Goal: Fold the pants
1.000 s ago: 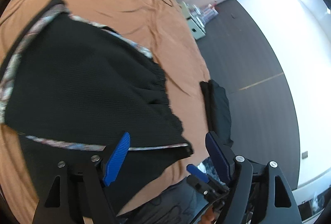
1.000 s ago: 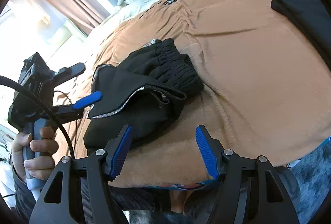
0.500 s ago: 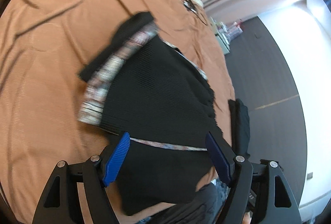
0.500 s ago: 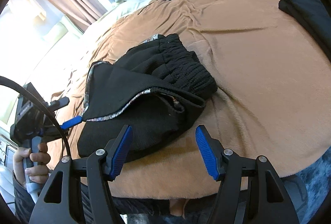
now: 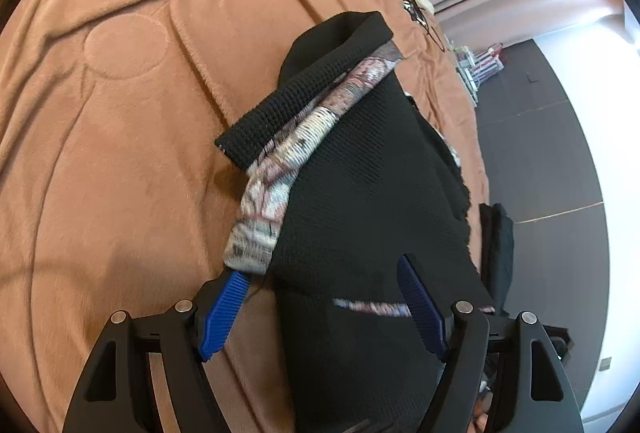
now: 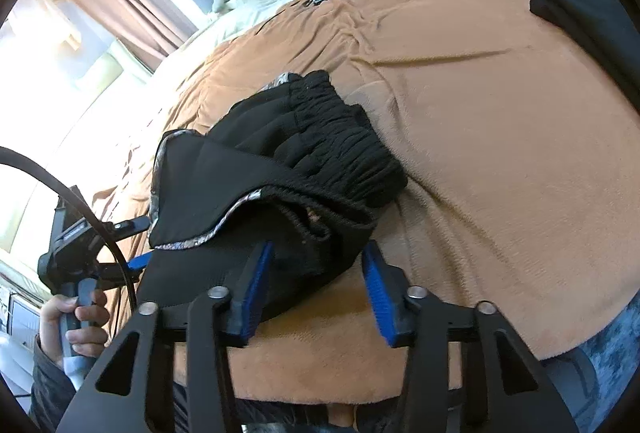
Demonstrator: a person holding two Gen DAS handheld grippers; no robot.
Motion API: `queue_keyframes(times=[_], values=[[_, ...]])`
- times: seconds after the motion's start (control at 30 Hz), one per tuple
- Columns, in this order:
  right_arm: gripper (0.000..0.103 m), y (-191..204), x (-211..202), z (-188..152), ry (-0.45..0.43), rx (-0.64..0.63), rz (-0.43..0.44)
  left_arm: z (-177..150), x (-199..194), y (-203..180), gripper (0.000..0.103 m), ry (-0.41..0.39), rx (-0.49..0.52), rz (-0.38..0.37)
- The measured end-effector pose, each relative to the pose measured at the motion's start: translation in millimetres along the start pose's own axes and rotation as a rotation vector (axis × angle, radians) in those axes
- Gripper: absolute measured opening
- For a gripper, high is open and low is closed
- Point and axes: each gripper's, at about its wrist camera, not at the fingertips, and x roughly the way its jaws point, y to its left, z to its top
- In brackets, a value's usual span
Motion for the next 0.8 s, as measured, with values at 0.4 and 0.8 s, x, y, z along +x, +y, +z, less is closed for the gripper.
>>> queue_keyframes(times=[0.4,0.8], values=[[0.008,-13,-10,1,-0.031,-0.013,0.059,25,-23,-30,0.013,-0.118,0.047,0.031],[0.006,-28,-11,0,-0.032,0.071,0.118,73,-28,-104,0.01,-0.171,0.183,0.004]])
